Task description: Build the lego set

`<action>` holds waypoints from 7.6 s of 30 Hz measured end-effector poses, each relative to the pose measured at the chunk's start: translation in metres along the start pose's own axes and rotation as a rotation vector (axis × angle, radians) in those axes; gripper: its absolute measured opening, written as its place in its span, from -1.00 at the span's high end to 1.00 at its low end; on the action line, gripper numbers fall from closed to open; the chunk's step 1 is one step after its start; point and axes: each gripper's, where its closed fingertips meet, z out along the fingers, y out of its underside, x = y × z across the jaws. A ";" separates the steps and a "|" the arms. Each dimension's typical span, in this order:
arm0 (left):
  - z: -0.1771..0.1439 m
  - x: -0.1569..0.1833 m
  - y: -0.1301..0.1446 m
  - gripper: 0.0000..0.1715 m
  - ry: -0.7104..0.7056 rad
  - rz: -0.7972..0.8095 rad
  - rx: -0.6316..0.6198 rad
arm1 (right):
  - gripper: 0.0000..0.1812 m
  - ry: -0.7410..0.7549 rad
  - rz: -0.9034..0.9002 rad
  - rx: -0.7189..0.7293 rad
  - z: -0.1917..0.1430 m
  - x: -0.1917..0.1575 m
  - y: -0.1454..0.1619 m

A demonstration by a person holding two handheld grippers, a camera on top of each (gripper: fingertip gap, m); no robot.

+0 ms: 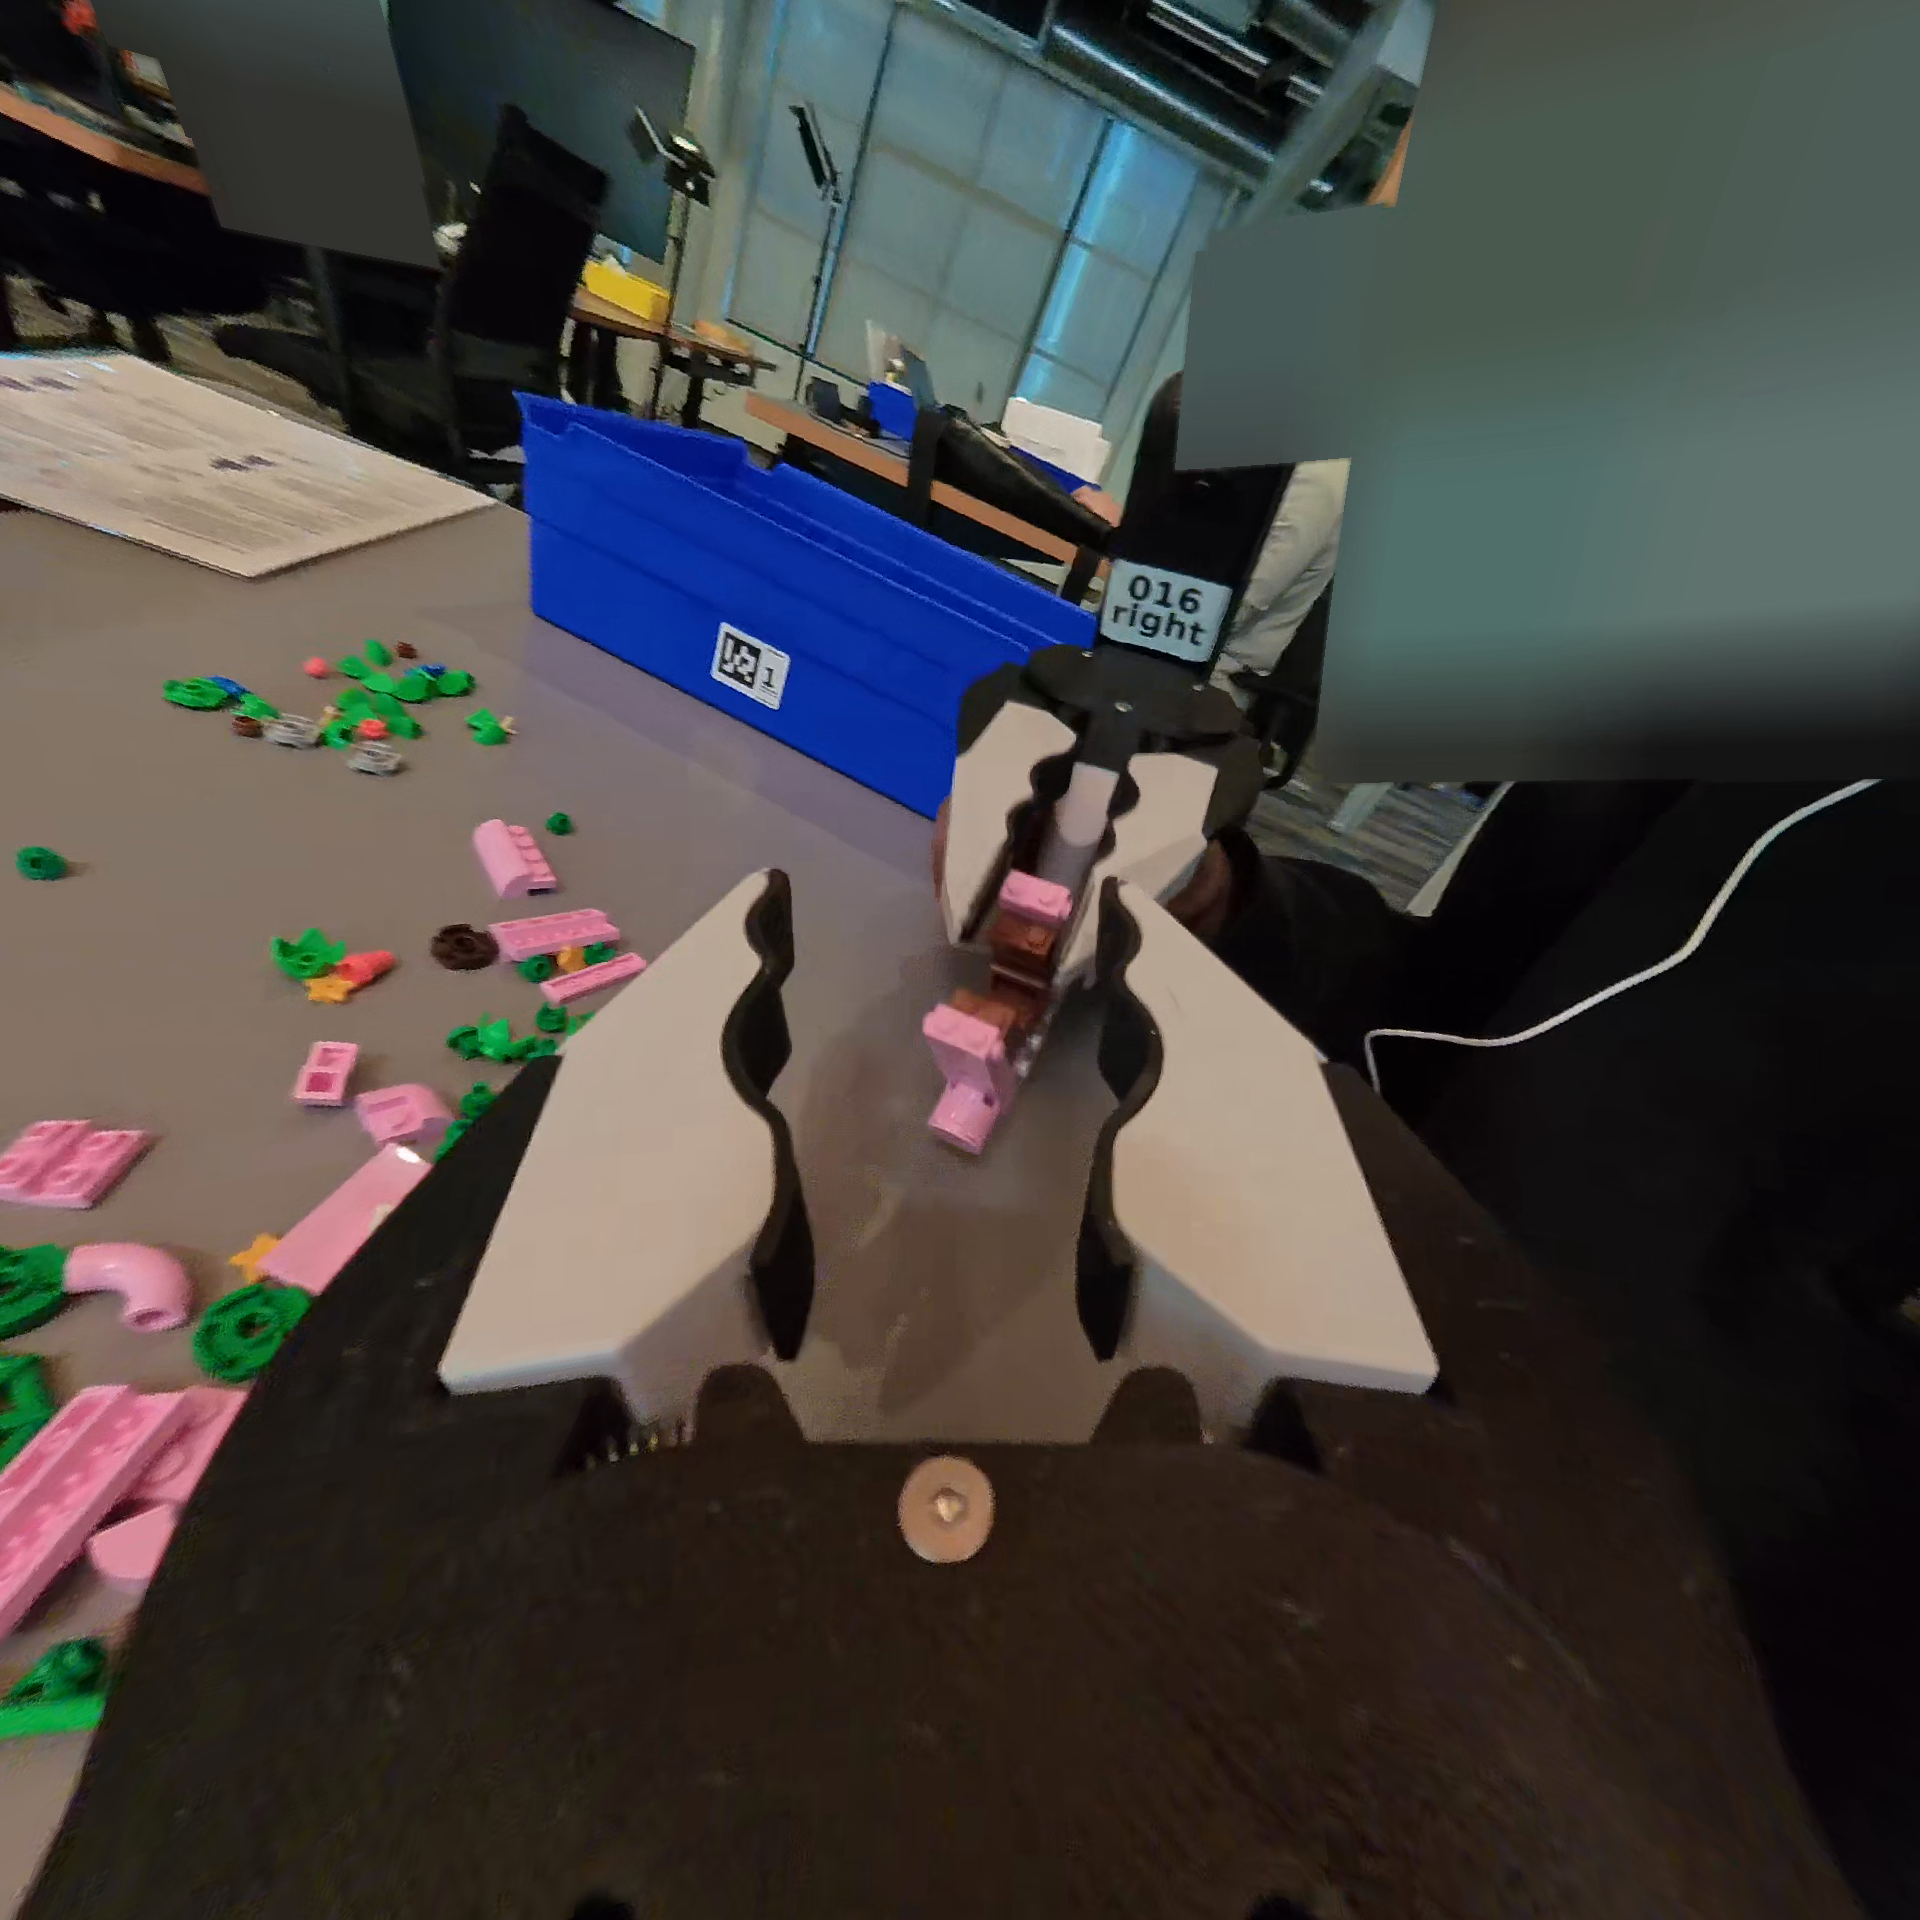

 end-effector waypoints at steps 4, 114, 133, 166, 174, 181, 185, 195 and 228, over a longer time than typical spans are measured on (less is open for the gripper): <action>-0.005 -0.006 -0.004 0.34 -0.037 0.028 0.005 | 0.81 0.000 -0.041 -0.126 0.005 -0.001 0.019; -0.032 -0.043 0.017 0.79 -0.223 -0.092 -0.172 | 0.14 0.313 -0.147 -0.352 0.032 0.013 0.050; -0.014 -0.004 0.004 0.32 0.141 -0.435 -0.013 | 0.41 0.567 -0.472 -0.067 0.017 0.026 -0.022; -0.012 -0.017 0.030 0.78 -0.189 0.037 -0.226 | 0.16 0.907 -0.233 0.002 -0.111 0.053 -0.028; -0.002 -0.012 0.039 0.78 -0.126 -0.092 -0.228 | 0.20 1.293 -0.121 -0.182 -0.203 0.091 0.004; -0.008 -0.005 0.055 0.78 -0.131 -0.039 -0.324 | 0.44 1.251 -0.039 -0.289 -0.220 0.105 0.034; -0.012 0.000 0.062 0.78 -0.144 -0.022 -0.362 | 0.78 1.194 0.039 -0.247 -0.229 0.101 0.039; -0.020 0.003 0.079 0.78 -0.188 0.035 -0.466 | 0.95 1.261 0.070 -0.295 -0.275 0.086 0.050; -0.010 -0.003 0.112 0.80 -0.175 0.098 -0.703 | 0.17 0.009 -0.088 -0.350 0.008 -0.007 0.055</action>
